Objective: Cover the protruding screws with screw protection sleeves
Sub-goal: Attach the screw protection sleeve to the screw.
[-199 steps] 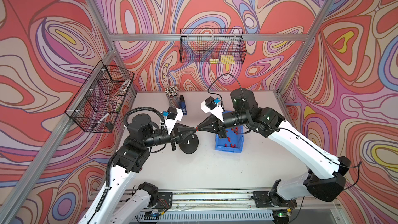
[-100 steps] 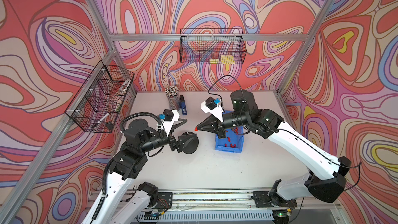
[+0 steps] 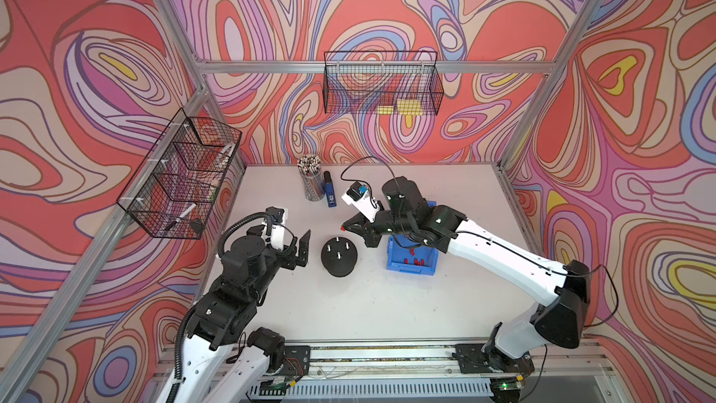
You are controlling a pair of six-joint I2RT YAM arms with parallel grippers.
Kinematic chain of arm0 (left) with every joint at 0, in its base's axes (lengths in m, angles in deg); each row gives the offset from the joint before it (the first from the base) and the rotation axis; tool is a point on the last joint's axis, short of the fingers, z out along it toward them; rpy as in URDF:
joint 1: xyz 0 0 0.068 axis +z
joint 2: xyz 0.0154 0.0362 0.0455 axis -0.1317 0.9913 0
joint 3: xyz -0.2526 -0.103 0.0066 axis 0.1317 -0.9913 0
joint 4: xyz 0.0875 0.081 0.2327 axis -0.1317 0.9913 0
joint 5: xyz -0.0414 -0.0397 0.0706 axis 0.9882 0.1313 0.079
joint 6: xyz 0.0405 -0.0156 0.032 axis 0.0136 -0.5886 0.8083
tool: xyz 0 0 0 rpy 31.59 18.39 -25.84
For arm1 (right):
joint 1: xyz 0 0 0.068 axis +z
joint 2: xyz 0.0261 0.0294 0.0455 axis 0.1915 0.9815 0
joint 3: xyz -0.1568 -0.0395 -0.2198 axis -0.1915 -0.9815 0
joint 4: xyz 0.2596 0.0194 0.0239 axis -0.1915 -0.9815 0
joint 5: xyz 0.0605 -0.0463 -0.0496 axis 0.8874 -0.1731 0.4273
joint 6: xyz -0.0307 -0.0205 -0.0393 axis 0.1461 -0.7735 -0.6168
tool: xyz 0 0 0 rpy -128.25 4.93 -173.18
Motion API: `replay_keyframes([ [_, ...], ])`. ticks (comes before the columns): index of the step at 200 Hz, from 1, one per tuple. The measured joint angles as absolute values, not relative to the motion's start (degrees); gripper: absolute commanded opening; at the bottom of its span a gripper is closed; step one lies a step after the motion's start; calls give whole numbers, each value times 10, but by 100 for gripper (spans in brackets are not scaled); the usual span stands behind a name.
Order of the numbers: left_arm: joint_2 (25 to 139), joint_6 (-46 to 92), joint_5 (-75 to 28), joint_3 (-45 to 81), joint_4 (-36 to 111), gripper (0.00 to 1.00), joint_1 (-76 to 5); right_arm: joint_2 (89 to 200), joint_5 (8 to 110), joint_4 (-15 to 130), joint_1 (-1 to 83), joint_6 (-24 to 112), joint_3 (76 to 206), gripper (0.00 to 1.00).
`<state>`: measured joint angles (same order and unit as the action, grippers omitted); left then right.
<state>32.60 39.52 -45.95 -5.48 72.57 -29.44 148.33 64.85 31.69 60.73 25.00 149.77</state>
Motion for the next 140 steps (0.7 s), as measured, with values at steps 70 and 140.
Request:
replay_keyframes([
  [70, 332, 395, -539, -136, 724, 99, -294, 1640, 526, 333, 611, 277, 1502, 0],
  [140, 302, 394, -568, -150, 705, 99, -294, 1650, 506, 359, 611, 293, 1513, 0],
])
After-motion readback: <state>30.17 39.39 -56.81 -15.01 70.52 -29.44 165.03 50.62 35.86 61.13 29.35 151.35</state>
